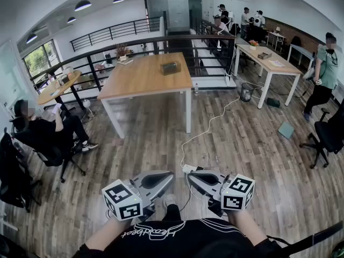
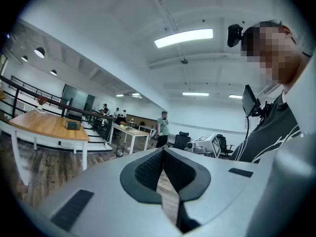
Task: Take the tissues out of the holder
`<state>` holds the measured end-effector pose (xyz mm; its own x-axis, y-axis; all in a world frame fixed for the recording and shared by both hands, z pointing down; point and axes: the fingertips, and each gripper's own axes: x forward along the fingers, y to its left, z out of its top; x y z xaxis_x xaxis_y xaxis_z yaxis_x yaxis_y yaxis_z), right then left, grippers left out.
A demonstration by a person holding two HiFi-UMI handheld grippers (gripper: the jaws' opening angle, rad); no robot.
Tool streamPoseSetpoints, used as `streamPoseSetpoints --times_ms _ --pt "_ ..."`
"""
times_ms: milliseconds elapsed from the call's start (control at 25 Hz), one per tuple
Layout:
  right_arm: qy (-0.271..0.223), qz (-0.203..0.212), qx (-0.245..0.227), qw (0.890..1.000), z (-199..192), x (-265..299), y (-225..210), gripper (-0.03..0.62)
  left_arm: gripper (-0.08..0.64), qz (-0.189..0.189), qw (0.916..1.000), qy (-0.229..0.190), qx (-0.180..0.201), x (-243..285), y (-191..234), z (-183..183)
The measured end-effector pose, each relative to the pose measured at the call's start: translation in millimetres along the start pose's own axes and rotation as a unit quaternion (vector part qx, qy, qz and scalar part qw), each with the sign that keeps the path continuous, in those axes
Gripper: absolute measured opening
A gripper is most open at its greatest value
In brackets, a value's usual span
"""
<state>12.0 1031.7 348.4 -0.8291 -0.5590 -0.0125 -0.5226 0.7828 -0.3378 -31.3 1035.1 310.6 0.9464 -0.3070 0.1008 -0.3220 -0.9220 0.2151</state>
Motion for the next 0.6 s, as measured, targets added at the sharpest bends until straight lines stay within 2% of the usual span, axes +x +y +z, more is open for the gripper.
streamPoseSetpoints --times_ms 280,600 --pt "0.014 0.016 -0.014 1.000 -3.1 10.7 8.5 0.017 0.014 -0.008 1.0000 0.004 0.005 -3.1 -1.8 -3.0" --pt "0.031 0.017 -0.030 0.999 -4.0 25.8 -0.5 0.017 0.014 0.000 1.0000 -0.009 -0.003 -4.4 19.7 0.1"
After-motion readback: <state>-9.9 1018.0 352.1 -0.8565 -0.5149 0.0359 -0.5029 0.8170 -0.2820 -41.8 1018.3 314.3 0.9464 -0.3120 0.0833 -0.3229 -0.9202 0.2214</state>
